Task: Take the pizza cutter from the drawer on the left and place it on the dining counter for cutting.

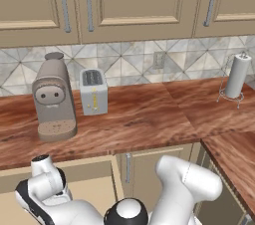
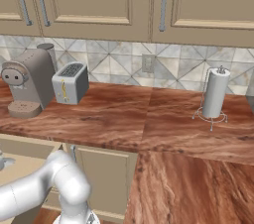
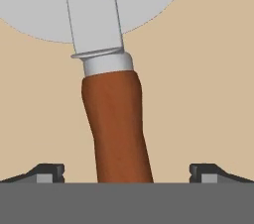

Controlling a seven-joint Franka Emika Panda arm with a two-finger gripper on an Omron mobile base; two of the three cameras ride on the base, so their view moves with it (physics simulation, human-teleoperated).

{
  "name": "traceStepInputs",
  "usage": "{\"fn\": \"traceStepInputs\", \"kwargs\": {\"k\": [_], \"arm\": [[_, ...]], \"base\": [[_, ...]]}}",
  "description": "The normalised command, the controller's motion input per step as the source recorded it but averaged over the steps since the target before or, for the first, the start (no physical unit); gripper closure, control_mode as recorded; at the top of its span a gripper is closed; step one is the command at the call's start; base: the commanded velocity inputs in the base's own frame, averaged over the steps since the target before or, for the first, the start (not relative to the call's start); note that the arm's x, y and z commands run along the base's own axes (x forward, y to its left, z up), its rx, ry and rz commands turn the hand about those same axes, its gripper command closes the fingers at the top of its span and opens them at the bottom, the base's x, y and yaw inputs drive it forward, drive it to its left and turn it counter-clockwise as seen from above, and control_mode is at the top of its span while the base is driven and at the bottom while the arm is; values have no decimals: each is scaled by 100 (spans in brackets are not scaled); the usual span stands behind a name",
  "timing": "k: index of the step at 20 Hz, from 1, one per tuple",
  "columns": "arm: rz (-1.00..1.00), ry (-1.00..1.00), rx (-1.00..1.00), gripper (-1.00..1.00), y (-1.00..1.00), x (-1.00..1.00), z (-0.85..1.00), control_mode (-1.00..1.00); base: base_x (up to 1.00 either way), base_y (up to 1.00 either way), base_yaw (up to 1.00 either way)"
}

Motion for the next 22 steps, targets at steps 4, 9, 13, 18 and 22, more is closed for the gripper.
{"fn": "traceStepInputs", "kwargs": {"k": [4,9,13,18,22], "arm": [[0,4,0,-100,0,0,-12,-100],[0,4,0,-100,0,0,-12,-100],[0,2,0,-100,0,0,-14,-100],[0,2,0,-100,0,0,-13,-100],[0,0,0,-100,0,0,-1,-100]], "base": [[0,0,0],[0,0,0],[0,0,0],[0,0,0],[0,0,0]]}}
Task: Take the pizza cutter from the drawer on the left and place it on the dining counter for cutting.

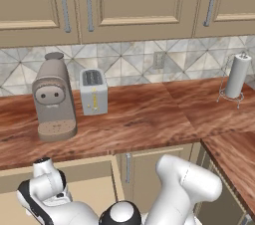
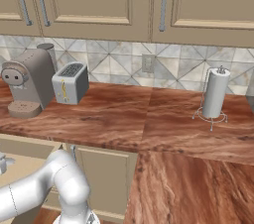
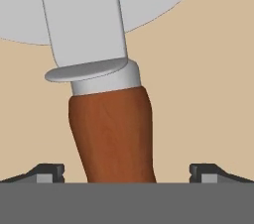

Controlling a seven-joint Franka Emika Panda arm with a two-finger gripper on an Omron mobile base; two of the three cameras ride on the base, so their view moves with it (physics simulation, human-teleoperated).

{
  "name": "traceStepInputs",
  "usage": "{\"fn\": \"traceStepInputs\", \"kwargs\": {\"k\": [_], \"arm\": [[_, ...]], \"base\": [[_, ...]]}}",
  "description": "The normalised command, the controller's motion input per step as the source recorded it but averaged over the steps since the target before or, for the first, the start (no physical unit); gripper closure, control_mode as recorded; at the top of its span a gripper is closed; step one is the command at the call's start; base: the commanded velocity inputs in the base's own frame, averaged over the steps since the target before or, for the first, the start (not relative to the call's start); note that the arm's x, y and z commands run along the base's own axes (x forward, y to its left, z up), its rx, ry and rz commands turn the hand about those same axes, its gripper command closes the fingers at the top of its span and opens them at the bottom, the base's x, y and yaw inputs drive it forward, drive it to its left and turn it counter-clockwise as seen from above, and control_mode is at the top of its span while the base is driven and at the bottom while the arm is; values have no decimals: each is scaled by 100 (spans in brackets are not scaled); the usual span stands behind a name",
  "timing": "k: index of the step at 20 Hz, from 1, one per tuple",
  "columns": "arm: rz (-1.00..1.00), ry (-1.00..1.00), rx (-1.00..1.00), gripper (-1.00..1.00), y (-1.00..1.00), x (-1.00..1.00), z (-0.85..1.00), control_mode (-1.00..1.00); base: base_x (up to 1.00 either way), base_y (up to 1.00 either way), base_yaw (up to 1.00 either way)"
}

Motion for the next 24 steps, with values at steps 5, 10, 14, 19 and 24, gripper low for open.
{"fn": "traceStepInputs", "kwargs": {"k": [5,10,14,19,24], "arm": [[0,0,0,-100,0,0,0,-100],[0,0,0,100,0,0,0,-100],[0,0,0,100,0,0,0,-100],[0,0,0,100,0,0,0,-100],[0,0,0,100,0,0,0,-100]], "base": [[0,0,0],[0,0,0],[0,0,0],[0,0,0],[0,0,0]]}}
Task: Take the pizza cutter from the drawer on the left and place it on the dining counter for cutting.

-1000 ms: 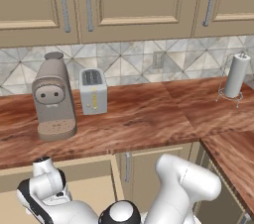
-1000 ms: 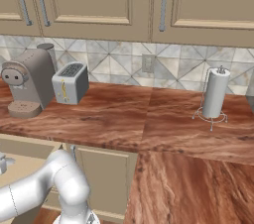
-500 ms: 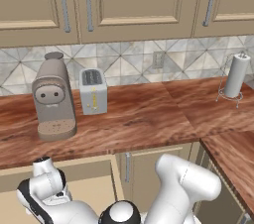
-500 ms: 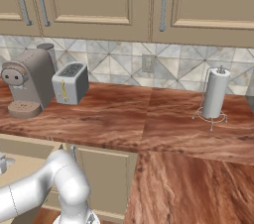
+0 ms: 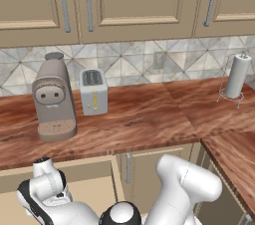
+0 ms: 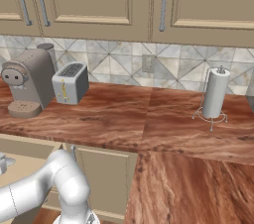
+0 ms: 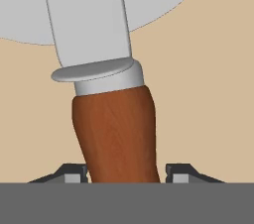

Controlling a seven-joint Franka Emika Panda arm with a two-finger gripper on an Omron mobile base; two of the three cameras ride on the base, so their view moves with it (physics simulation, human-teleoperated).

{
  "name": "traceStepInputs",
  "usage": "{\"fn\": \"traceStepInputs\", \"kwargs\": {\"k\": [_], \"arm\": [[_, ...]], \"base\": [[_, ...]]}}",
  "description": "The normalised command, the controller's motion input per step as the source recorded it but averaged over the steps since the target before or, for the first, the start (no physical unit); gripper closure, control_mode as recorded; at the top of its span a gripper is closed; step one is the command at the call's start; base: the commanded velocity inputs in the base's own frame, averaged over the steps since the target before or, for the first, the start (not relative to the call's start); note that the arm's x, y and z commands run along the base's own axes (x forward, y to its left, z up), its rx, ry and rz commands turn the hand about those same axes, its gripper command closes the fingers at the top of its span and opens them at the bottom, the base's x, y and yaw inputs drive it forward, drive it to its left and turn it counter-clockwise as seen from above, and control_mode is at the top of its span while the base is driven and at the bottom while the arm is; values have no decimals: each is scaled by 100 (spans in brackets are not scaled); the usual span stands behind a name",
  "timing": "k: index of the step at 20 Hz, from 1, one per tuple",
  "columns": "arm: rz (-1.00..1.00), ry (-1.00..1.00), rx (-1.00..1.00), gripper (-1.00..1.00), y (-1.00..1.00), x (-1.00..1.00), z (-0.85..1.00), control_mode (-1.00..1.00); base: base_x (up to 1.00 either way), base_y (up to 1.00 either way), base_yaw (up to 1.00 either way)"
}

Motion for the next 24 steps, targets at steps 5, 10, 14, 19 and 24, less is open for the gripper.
{"fn": "traceStepInputs", "kwargs": {"k": [5,10,14,19,24], "arm": [[0,0,0,100,0,-5,42,-100],[0,-1,0,100,-1,-39,81,-100],[0,-12,-1,100,-15,-63,64,-100],[0,-19,-1,100,-26,-62,66,-100],[0,-7,0,100,-41,-40,93,-100]], "base": [[0,0,0],[0,0,0],[0,0,0],[0,0,0],[0,0,0]]}}
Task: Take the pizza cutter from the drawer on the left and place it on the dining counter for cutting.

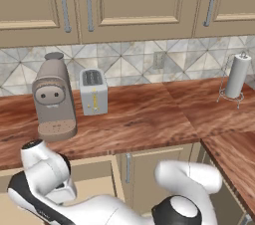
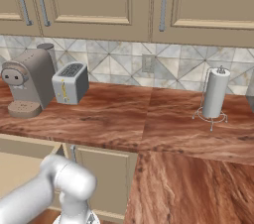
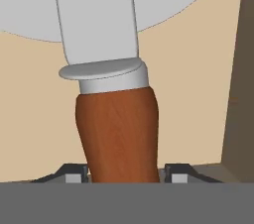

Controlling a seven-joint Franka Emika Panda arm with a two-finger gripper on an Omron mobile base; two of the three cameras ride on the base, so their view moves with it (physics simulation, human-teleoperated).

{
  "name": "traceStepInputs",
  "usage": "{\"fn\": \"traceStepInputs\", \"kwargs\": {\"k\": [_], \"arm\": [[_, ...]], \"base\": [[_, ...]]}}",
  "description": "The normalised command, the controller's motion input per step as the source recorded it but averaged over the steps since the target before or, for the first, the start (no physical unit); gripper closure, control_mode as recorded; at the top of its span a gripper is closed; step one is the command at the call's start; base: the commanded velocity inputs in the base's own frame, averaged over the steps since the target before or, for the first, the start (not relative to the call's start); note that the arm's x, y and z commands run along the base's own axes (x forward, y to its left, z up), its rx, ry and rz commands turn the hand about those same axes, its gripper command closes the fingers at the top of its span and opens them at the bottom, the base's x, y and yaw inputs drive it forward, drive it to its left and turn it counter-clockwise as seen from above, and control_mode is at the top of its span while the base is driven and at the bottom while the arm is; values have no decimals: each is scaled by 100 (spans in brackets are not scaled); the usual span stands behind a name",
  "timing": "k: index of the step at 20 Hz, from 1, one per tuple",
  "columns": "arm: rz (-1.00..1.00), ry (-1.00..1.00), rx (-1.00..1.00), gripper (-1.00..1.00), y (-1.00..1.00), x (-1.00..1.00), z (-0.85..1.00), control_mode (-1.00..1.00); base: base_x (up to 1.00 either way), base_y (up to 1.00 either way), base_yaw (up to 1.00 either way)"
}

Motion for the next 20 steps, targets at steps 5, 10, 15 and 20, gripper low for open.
{"fn": "traceStepInputs", "kwargs": {"k": [5,10,15,20], "arm": [[0,-1,0,100,-58,-9,100,-100],[0,0,2,100,-79,10,100,-100],[-2,0,7,100,-95,26,100,-100],[-1,1,8,100,-100,37,98,-100]], "base": [[0,0,0],[0,0,0],[0,0,0],[0,0,0]]}}
